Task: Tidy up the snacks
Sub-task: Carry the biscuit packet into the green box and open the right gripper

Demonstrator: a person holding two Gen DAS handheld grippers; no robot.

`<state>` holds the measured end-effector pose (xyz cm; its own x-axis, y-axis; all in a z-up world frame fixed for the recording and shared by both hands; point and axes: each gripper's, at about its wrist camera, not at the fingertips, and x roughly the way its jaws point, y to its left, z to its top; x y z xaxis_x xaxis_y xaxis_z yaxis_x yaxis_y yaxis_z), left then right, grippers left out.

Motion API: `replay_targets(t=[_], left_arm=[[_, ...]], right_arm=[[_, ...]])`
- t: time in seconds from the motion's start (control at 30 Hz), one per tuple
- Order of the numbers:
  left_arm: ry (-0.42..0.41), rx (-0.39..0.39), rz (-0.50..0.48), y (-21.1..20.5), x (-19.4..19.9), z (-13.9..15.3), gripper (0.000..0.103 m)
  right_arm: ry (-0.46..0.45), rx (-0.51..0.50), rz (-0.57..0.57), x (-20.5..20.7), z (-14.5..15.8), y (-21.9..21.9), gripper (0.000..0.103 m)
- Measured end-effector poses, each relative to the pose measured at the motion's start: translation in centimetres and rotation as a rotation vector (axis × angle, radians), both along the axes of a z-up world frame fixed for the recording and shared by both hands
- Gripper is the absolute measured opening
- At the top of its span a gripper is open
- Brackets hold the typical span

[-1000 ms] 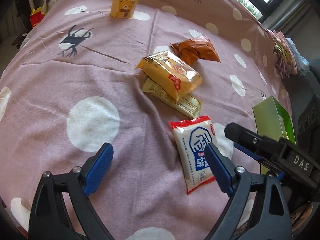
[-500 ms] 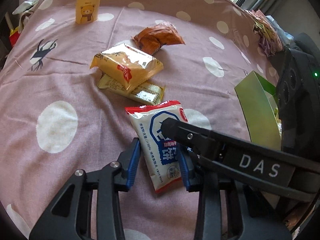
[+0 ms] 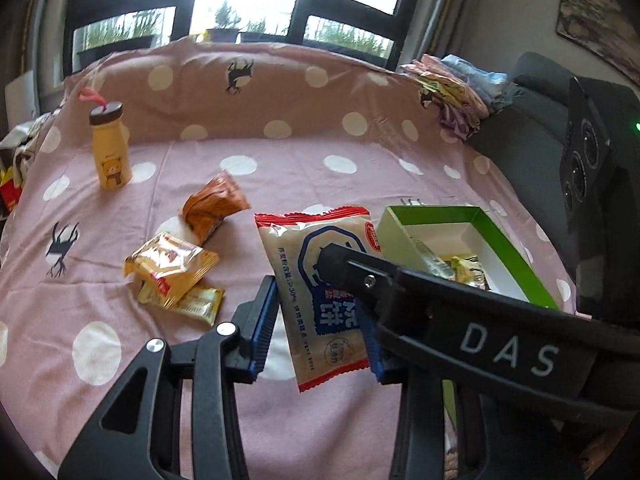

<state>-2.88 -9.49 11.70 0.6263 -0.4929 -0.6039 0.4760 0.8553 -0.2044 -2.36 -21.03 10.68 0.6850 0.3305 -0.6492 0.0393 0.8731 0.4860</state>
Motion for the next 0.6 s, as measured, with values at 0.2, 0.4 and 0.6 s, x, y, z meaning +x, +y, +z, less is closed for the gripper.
replay_targets(t=[0.2, 0.4, 0.6], left_arm=[[-0.037, 0.008, -0.112, -5.0, -1.0, 0.9, 0.038], [-0.037, 0.035, -0.188, -9.8, -1.0, 0.5, 0.038], [0.025, 0.053, -0.271, -13.6, -0.5, -0.9, 0.038]], right_arm=[[-0.056, 0.028, -0.114, -2.3, 1.4, -5.2, 0.046], [-0.058, 0.066, -0.242, -3.9, 1.0, -10.0, 0.047], [-0.023, 0.129, -0.352, -4.5, -0.7, -14.2, 0.047]])
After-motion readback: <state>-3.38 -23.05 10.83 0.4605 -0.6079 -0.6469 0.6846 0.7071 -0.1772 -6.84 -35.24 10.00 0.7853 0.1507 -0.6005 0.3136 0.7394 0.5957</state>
